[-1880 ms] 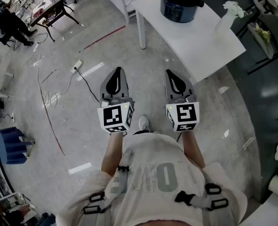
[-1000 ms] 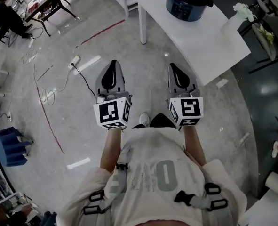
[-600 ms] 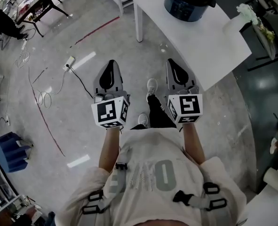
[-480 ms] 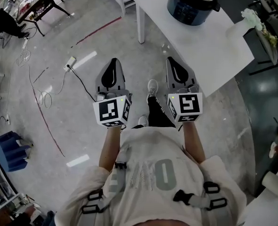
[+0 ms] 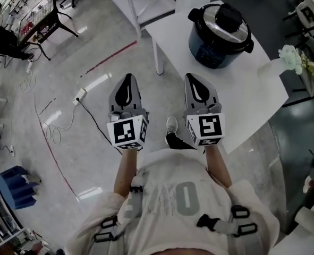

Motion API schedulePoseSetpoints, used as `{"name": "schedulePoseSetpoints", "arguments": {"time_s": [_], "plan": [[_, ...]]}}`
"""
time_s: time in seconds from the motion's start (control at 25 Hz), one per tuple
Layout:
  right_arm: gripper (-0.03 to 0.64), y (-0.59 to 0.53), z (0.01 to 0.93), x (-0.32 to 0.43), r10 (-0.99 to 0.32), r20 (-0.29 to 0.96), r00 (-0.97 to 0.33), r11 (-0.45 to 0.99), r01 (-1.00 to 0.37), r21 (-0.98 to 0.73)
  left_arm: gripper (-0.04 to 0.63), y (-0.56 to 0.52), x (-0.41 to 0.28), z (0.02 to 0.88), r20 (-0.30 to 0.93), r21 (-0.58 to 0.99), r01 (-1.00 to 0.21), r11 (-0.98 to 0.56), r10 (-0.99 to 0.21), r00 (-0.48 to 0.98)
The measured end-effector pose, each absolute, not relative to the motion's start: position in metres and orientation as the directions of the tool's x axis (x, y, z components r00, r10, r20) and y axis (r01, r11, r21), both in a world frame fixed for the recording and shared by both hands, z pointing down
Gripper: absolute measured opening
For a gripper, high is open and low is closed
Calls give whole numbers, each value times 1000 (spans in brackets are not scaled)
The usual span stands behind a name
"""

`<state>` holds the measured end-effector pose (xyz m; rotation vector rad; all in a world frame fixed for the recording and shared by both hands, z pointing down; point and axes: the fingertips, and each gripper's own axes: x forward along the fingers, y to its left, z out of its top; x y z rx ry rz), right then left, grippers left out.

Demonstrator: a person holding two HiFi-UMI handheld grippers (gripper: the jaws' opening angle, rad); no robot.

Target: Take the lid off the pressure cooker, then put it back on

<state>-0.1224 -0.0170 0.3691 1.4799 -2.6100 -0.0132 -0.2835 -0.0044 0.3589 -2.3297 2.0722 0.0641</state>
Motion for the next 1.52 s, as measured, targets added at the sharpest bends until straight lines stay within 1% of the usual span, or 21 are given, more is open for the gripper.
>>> {"name": "schedulePoseSetpoints", "arguments": {"time_s": [0.16,0.36,0.56,0.92,1.12,1.2,1.24,1.28,1.32,1.36,1.4,1.44,1.52], "plan": [[8,-72,362,-117,-857,103,-504,512,-856,73,18,-62,-274,351,-67,16,-992,-128,-990,126],[8,-112,359,-108,-871,107,-479,487,-872,60,18,-100,-263,340,-65,30,-987,-159,-986,156],[8,-133,360,-106,-882,120,-455,462,-886,38,18,-129,-262,341,-63,56,-979,-194,-980,190],[8,-158,357,-96,-922,117,-369,373,-928,14,19,-166,-254,334,-67,22,-959,-283,-957,281],[8,-164,354,-95,-931,114,-346,350,-937,13,18,-173,-254,337,-59,34,-948,-316,-948,314],[10,-163,354,-97,-927,114,-358,360,-933,-4,20,-174,-251,340,-55,50,-935,-351,-936,348],[95,-163,354,-100,-922,112,-371,371,-928,-20,49,-174,-248,340,-54,60,-924,-377,-926,375],[281,-164,354,-103,-917,110,-384,382,-923,-34,162,-175,-244,339,-52,71,-912,-405,-914,402],[400,-165,355,-105,-915,108,-389,387,-921,-42,271,-176,-240,338,-50,77,-900,-428,-904,425],[403,-165,355,-105,-915,108,-389,386,-921,-44,327,-176,-237,337,-50,78,-891,-446,-895,444],[405,-166,356,-105,-916,111,-387,384,-922,-47,363,-177,-233,337,-49,72,-884,-461,-887,459],[406,-166,357,-105,-915,114,-386,383,-922,-55,380,-177,-230,337,-49,62,-879,-473,-881,470],[405,-167,358,-103,-915,115,-386,380,-922,-74,382,-177,-225,337,-51,56,-870,-490,-872,487]]}}
